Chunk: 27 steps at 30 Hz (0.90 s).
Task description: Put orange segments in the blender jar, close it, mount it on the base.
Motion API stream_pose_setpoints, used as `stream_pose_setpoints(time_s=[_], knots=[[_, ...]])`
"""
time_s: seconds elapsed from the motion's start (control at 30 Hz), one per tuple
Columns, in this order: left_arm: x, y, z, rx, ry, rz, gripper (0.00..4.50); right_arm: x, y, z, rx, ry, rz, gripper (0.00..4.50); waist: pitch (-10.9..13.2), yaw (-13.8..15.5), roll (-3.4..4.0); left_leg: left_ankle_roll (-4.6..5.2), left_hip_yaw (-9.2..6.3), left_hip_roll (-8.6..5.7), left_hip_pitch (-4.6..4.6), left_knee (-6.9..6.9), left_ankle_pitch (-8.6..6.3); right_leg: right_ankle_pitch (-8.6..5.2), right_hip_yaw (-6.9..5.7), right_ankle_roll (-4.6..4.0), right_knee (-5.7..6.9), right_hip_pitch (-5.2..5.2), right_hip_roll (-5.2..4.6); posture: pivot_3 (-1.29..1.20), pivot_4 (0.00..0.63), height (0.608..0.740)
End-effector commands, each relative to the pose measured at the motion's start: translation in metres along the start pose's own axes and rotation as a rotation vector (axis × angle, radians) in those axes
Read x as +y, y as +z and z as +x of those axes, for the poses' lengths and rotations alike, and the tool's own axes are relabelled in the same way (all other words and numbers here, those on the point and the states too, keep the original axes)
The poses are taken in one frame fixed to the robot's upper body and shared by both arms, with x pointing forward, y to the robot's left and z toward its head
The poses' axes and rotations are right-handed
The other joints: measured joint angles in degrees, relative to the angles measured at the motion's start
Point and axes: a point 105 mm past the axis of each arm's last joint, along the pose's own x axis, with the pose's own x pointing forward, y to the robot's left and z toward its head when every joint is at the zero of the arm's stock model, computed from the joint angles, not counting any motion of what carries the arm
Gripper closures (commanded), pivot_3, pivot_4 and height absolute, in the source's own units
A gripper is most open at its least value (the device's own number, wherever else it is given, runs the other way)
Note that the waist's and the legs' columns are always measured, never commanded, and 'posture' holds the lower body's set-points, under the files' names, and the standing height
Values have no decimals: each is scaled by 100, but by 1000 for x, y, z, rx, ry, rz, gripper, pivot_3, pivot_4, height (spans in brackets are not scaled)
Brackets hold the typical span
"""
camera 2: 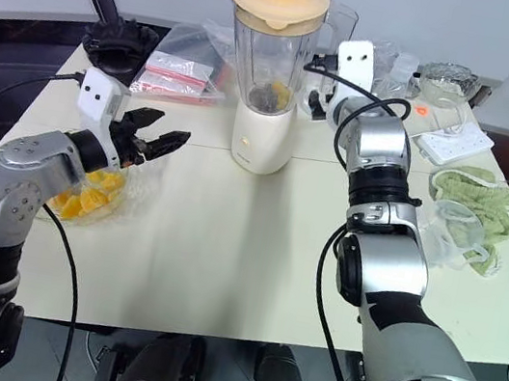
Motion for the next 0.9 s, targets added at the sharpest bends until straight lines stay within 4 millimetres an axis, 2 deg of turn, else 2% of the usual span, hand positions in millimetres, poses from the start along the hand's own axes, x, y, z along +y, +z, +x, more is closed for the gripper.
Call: stream_pose_setpoints(time_s=[0.03,0.27,0.33,0.47,0.57,0.77,0.9], knots=[[-1,12,0,-42,-4,32,864,-10,30,-12,-103,-33,-20,21,0,-1,0,0,0,1,0,-2,0,0,0,0,0,-2,1,0,150,740],[1,14,1,-43,-9,39,864,-22,14,-34,-108,-55,-31,21,0,29,0,1,-1,-2,-4,-1,-1,0,-1,0,-3,0,0,0,150,740],[0,16,1,-40,-14,46,864,-24,6,-48,-109,-35,-20,21,0,27,-1,3,1,-5,-4,0,-1,0,0,0,-2,0,0,0,150,740],[2,18,-1,-26,-24,60,864,-23,-14,-79,-93,28,17,21,0,32,-1,3,-7,2,-7,-1,-1,0,-4,1,-1,-2,3,0,150,740],[4,18,0,-8,-35,69,864,-7,-40,-105,-82,170,-14,21,-1,28,-2,3,-7,1,-5,-1,-1,0,-5,0,-3,1,10,0,150,740],[1,18,9,9,-81,67,864,-4,-84,-130,-61,253,12,21,1,25,-6,10,-4,-1,7,8,2,0,-3,1,-3,15,20,0,150,740],[2,16,10,16,-105,9,864,-15,-88,-140,-106,265,49,21,4,24,-10,11,-3,-2,14,12,3,0,0,1,-4,22,26,0,150,740]])
